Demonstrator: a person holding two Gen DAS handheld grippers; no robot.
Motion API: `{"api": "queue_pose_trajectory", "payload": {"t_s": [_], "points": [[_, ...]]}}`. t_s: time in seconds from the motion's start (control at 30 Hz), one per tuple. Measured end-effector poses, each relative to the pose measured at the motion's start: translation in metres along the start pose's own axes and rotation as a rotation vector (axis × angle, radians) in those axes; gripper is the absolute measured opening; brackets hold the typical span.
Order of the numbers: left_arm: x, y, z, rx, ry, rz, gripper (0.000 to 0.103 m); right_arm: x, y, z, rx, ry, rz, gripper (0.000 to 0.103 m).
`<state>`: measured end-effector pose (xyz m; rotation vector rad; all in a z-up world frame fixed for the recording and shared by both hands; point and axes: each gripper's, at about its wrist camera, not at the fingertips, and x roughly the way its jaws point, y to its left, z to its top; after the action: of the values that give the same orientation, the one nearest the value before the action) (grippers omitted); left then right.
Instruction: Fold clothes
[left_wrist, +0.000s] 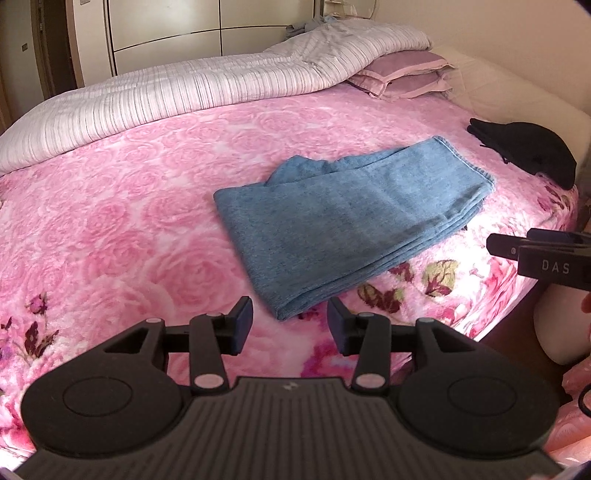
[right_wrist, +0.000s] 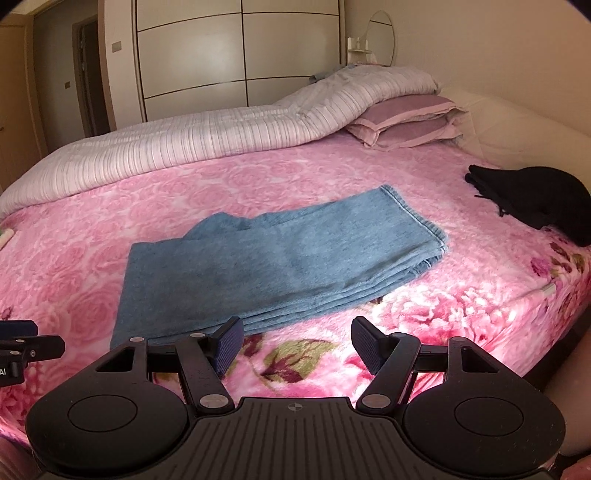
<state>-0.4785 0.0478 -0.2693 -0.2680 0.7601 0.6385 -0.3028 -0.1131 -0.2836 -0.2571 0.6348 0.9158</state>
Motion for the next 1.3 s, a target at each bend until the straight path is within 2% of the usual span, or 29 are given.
{"api": "queue_pose_trajectory", "payload": {"t_s": [0.2, 0.33, 0.43, 0.57, 0.77, 1.07, 1.23, 1.3], "points": [[0.008, -0.001, 0.000, -0.001, 0.016, -0.006, 0.040, 0.004, -0.001, 0.000, 0.003, 0.004, 0.001, 0.068], [0.017, 0.007, -0.001, -0.026, 0.035, -0.046, 0.040, 0.008, -0.002, -0.002, -0.008, -0.002, 0.003, 0.068], [0.026, 0.023, -0.006, -0.060, 0.056, -0.079, 0.040, 0.013, 0.002, -0.005, -0.062, -0.018, 0.004, 0.068], [0.040, 0.046, -0.015, -0.110, 0.094, -0.096, 0.040, 0.029, 0.019, -0.018, -0.225, -0.017, 0.011, 0.068], [0.059, 0.070, -0.026, -0.167, 0.143, -0.120, 0.039, 0.065, 0.065, -0.050, -0.557, -0.001, 0.039, 0.068], [0.084, 0.079, -0.026, -0.193, 0.168, -0.162, 0.039, 0.110, 0.111, -0.091, -0.961, -0.065, 0.042, 0.068], [0.094, 0.088, -0.024, -0.208, 0.173, -0.182, 0.039, 0.120, 0.122, -0.110, -1.164, -0.140, 0.056, 0.067], [0.097, 0.092, -0.024, -0.214, 0.175, -0.191, 0.039, 0.123, 0.126, -0.118, -1.245, -0.166, 0.071, 0.063]]}}
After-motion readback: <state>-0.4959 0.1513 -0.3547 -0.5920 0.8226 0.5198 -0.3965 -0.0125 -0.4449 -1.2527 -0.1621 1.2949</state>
